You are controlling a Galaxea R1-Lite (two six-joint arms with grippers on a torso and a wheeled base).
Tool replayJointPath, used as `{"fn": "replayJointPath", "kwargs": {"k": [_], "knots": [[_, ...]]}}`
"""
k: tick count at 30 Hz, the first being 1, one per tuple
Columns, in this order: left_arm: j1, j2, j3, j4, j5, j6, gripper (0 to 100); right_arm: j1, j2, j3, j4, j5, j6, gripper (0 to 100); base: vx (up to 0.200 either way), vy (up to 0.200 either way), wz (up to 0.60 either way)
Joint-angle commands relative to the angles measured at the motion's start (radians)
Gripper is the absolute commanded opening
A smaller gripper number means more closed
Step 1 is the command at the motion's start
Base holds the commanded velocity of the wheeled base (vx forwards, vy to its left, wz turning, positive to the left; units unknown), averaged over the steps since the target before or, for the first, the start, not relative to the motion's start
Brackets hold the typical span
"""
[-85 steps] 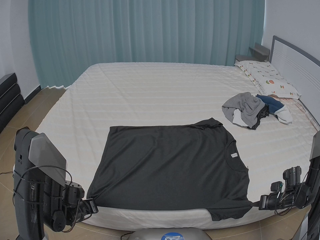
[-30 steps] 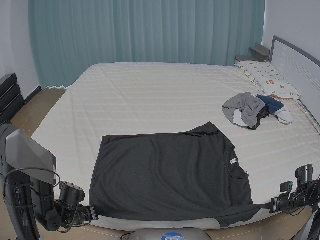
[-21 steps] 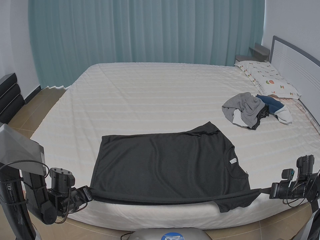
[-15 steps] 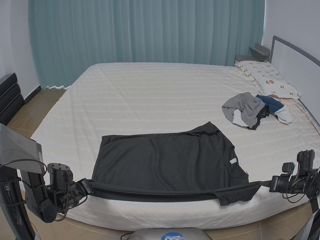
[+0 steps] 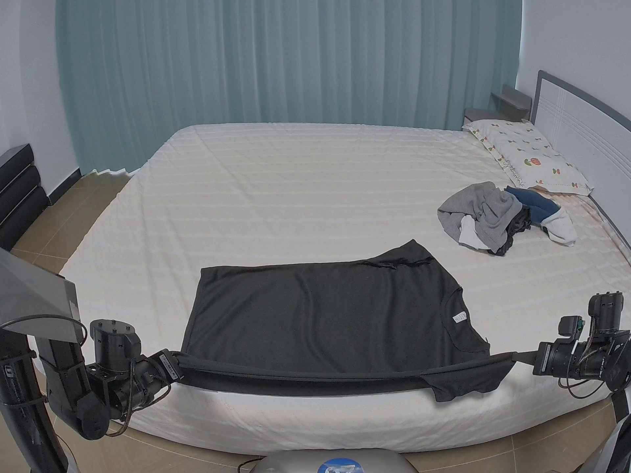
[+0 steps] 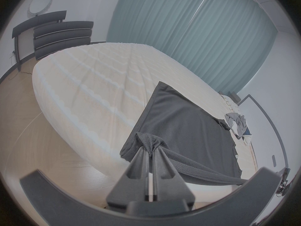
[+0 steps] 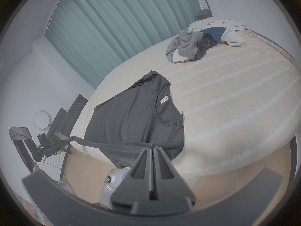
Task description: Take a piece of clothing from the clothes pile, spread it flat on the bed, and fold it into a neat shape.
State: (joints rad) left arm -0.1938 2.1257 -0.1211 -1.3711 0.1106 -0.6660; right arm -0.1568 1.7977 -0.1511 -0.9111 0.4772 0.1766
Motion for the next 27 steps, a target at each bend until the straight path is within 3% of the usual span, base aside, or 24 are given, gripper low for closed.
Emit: {"fn": "replayJointPath", "kwargs": {"k": [1, 11, 16, 27], "knots": [[0.004, 0.057, -0.058, -0.003, 0.006, -0.017, 0, 0.002, 0.063, -0.039, -0.006, -0.002, 0.001, 0, 0.0, 0.0, 0.0], [-0.001, 0.134, -0.169, -0.002, 0.007, -0.089, 0, 0.039, 0.227, -0.17, -0.008, -0.023, 0.012, 0, 0.0, 0.0, 0.0], [0.002, 0.157, -0.218, 0.0, 0.007, -0.133, 0, 0.072, 0.273, -0.262, -0.008, -0.052, 0.073, 0, 0.0, 0.0, 0.0], [0.007, 0.2, -0.261, -0.002, 0.007, -0.149, 0, 0.083, 0.339, -0.36, -0.008, -0.075, 0.113, 0, 0.0, 0.0, 0.0]]}}
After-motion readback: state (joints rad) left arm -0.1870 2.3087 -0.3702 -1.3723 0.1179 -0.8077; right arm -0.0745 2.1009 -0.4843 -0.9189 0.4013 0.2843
